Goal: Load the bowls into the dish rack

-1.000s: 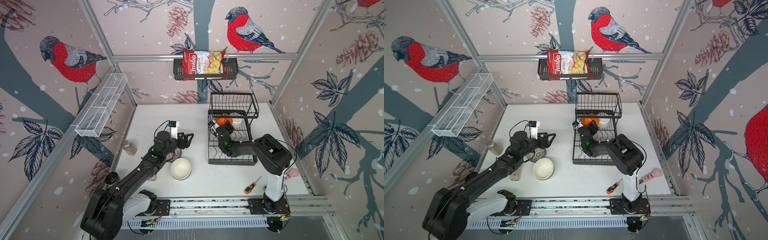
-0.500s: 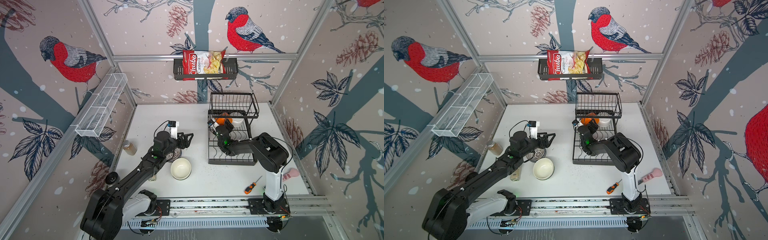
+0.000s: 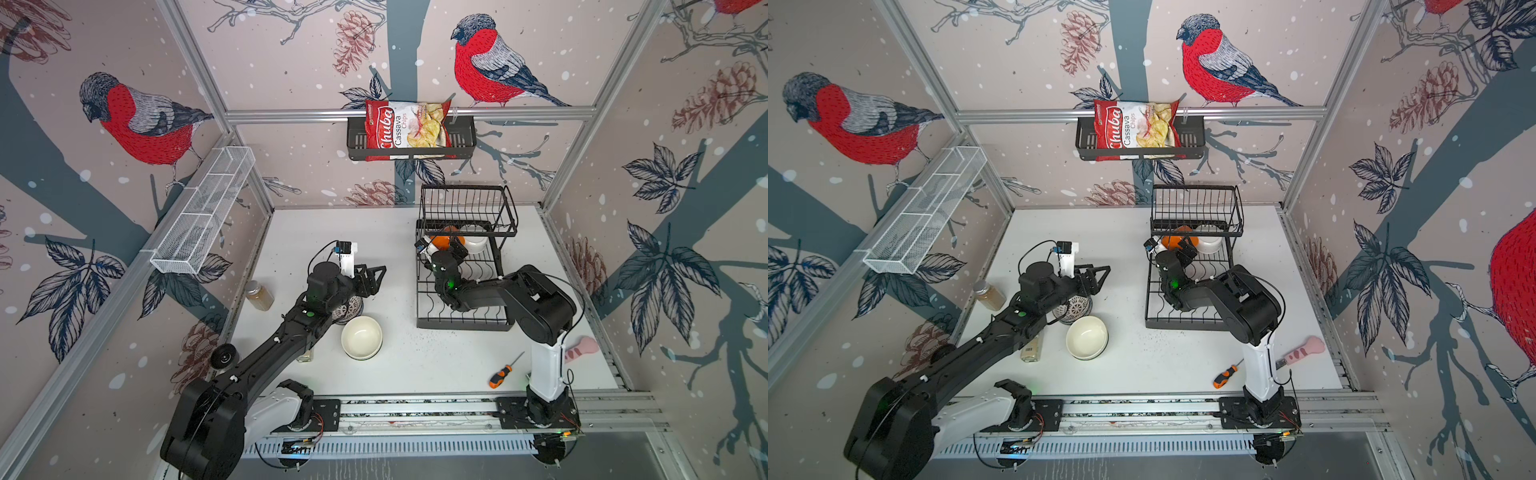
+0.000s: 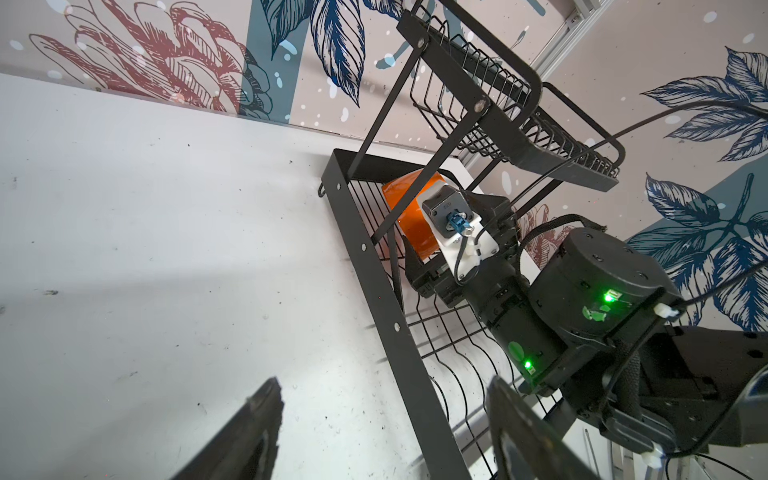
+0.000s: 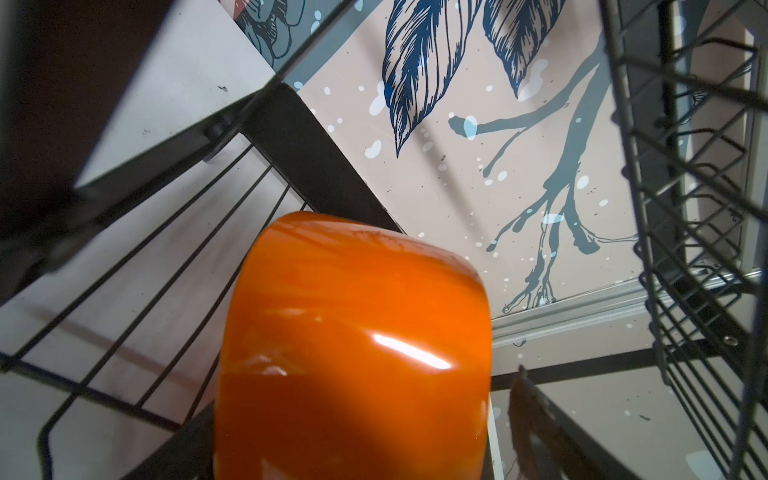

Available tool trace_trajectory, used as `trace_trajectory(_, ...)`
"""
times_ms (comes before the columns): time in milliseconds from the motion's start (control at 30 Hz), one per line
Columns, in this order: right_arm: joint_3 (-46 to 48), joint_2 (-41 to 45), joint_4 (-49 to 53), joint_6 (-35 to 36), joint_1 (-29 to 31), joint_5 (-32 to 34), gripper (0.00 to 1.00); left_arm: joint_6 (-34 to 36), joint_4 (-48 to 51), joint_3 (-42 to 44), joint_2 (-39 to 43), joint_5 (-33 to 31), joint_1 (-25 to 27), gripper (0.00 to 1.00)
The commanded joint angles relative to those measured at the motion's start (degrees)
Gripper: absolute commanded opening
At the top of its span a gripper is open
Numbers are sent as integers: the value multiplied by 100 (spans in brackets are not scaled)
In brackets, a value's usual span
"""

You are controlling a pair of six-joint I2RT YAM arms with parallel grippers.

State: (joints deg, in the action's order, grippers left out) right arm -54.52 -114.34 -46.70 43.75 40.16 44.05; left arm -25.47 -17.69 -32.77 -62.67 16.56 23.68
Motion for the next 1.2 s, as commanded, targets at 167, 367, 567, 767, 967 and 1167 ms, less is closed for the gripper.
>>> trace_trajectory(167,3,140,-170,-67,169,-63,97,69,3,-53,16,40,-15,76)
trace_trajectory(367,3,159,-102,-155,227,-25,97,95,20,-45,20,32,-13,77)
trace_trajectory(567,47,264,-37,-152,246,16,97,103,-12,-22,27,46,-21,77)
trace_trajectory(767,78,368,52,-109,307,-24,97,86,-63,15,11,76,-15,77)
trace_trajectory(967,82,403,158,-154,391,-81,98,71,-92,53,71,76,-18,77)
trace_trajectory(1167,54,372,189,-172,418,-104,98,80,-85,91,106,63,-24,77)
